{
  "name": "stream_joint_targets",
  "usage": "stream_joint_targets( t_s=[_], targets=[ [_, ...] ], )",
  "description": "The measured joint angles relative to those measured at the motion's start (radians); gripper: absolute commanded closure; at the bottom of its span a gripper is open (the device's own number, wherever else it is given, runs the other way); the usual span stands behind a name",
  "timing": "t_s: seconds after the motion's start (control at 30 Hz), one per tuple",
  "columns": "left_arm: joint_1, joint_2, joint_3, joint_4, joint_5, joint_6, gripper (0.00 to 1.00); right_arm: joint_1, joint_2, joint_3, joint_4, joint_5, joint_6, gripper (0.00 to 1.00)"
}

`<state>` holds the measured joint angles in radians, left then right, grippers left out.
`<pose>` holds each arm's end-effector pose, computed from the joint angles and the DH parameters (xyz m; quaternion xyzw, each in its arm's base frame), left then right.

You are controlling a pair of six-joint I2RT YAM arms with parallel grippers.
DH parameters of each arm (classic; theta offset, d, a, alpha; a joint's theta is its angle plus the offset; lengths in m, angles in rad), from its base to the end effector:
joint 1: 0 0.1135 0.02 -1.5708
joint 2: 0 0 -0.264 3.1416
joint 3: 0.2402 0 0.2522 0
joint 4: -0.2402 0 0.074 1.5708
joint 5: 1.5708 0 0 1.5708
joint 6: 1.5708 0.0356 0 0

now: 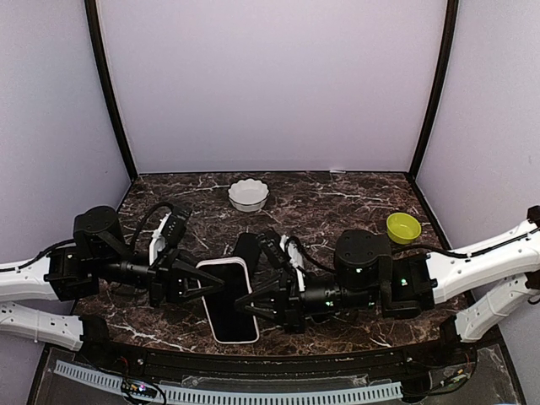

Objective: Put the phone into the phone case

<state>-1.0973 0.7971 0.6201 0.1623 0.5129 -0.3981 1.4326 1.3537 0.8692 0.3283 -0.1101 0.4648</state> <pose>0.0721 -0.1790 0.3167 0.4033 0.5863 -0.5941 0.3750 0.0396 0.3134 0.2933 -0.3847 0.6552 0.5516 0.3441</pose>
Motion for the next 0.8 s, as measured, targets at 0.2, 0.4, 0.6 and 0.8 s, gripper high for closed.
stream_joint_targets(
  t_s=[0.2, 0.4, 0.6, 0.8],
  targets=[
    [0.005, -0.013, 0.003, -0.089, -0.2, -0.034, 0.01, -0.07, 0.0, -0.027, -0.061, 0.017, 0.164, 1.0],
    [0.121, 0.053, 0.002, -0.354, -0.394, -0.102, 0.01, -0.168, 0.055, -0.119, -0.142, 0.025, 0.378, 1.0],
    [0.164, 0.118, -0.001, -0.434, -0.437, -0.15, 0.01, -0.177, 0.215, -0.094, -0.167, -0.038, 0.478, 1.0],
    [0.224, 0.24, -0.002, -0.452, -0.446, -0.142, 0.02, -0.217, 0.295, -0.087, -0.162, -0.089, 0.56, 1.0]
  ],
)
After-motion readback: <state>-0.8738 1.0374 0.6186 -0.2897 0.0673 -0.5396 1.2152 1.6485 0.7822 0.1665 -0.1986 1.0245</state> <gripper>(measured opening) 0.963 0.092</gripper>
